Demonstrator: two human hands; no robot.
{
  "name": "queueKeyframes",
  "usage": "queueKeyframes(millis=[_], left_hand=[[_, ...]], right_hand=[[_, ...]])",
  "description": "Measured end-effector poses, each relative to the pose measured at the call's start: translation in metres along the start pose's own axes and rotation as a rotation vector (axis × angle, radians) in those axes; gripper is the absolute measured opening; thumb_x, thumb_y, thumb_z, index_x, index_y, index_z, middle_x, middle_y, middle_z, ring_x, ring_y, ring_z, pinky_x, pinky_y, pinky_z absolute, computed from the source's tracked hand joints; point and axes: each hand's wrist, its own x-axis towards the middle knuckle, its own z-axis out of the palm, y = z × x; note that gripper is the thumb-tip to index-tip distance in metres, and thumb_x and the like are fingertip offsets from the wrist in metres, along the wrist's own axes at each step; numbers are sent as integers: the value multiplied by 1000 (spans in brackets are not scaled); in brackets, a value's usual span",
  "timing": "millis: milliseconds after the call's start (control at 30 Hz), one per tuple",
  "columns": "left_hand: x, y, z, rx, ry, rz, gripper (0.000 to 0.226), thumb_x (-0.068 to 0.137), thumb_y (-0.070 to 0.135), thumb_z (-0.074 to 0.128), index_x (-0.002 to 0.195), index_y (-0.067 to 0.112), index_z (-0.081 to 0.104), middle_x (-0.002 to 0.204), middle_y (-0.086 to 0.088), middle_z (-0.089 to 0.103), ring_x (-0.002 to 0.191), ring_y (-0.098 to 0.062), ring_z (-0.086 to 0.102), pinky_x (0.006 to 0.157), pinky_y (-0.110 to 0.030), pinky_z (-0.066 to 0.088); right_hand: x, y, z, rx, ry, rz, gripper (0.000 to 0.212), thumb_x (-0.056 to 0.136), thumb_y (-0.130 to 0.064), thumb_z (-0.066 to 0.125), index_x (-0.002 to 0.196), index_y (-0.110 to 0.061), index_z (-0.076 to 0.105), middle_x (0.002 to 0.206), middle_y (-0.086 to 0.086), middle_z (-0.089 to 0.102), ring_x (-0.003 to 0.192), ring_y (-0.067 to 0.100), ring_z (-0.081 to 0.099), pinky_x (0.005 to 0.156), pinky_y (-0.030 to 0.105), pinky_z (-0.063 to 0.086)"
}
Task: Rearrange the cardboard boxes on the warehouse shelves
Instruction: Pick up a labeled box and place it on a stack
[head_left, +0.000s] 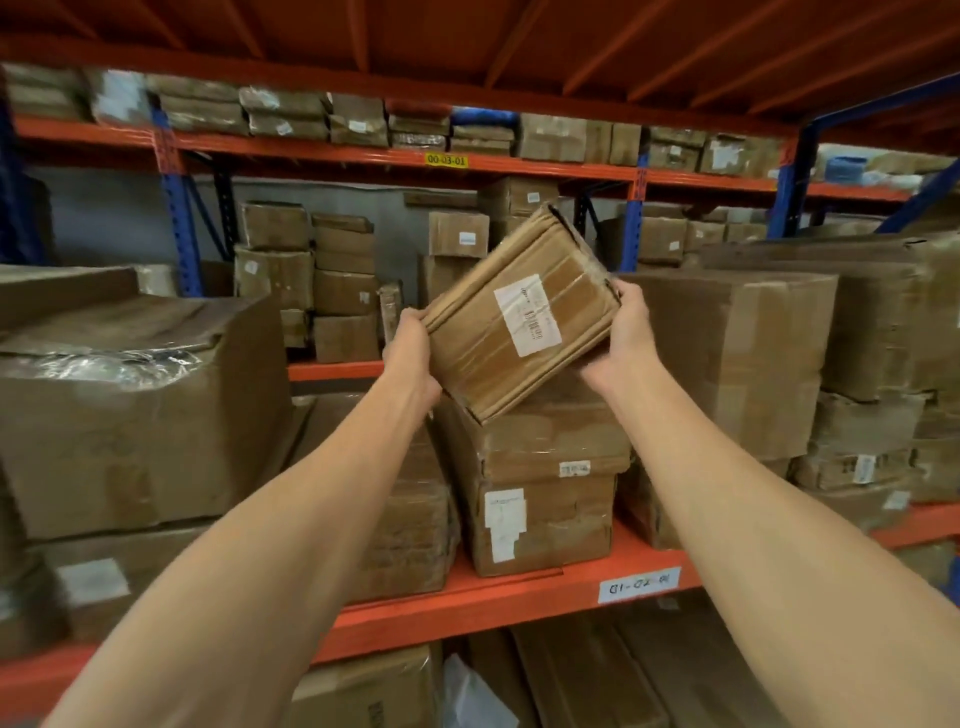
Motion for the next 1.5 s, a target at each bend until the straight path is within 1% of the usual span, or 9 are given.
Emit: queueKeyframes(millis=[433, 567, 667, 800, 967, 1033, 1133, 1267, 1500], left_hand=[[-8, -3, -144, -344, 333, 82, 38, 92, 48, 47, 120, 25, 61, 122, -14, 62, 108, -40, 58, 88, -73, 47], [0, -18, -191, -326, 456, -4, 51, 99, 53, 40, 139, 22, 46, 141, -16, 50, 120, -45, 51, 89, -72, 49], [-5, -8, -216, -10, 535, -242, 51, 105, 48, 34, 140, 11, 39, 132, -28, 53, 107, -52, 63, 66, -63, 60], [-10, 57, -202, 1207, 438, -355, 36, 103, 11, 40, 93, -14, 65, 66, -26, 72, 45, -28, 69, 43, -41, 60], [-26, 150, -122, 2023, 460, 80, 19, 95, 9, 58, 107, -5, 63, 82, -17, 70, 77, -29, 73, 75, -41, 62], [-29, 168, -100, 2286, 507, 274, 50, 85, 21, 76, 127, 2, 58, 103, -16, 62, 102, -34, 63, 87, -43, 54], [-17, 175, -88, 2435, 370, 175, 99, 69, 44, 88, 150, 13, 40, 138, -15, 55, 123, -39, 53, 97, -50, 48], [-2, 157, -108, 2405, 158, 54, 95, 72, 38, 88, 151, 16, 40, 139, -15, 55, 121, -37, 55, 101, -48, 49], [-9, 155, -111, 2396, 178, 67, 85, 73, 39, 88, 142, 8, 50, 132, -13, 59, 119, -37, 56, 104, -49, 47]], right_hand=[[-4, 97, 145, -482, -161, 65, 43, 89, -50, 69, 120, -21, 68, 82, 7, 81, 62, 22, 78, 52, 33, 60], [4, 152, 163, -612, -263, 90, 46, 85, -54, 69, 123, -27, 69, 99, 8, 81, 84, 26, 78, 68, 37, 63], [12, 186, 169, -682, -303, 113, 64, 85, -58, 66, 143, -32, 60, 135, 9, 66, 108, 29, 69, 88, 44, 60], [25, 189, 171, -717, -329, 93, 59, 90, -58, 63, 145, -37, 58, 120, 4, 75, 91, 20, 76, 60, 30, 56], [27, 199, 165, -797, -420, 44, 86, 81, -71, 55, 158, -36, 39, 151, 10, 56, 126, 31, 61, 100, 52, 54], [28, 199, 160, -818, -465, 37, 92, 81, -77, 50, 161, -37, 31, 153, 6, 54, 133, 30, 54, 112, 57, 42], [31, 200, 151, -795, -473, 62, 81, 82, -77, 50, 151, -34, 46, 139, 5, 66, 125, 26, 60, 110, 54, 42], [32, 204, 142, -757, -449, 42, 57, 86, -73, 49, 130, -39, 60, 119, 2, 75, 114, 23, 66, 99, 46, 45], [26, 201, 147, -768, -401, 21, 61, 92, -71, 47, 138, -32, 58, 118, 1, 75, 114, 22, 66, 113, 49, 41]])
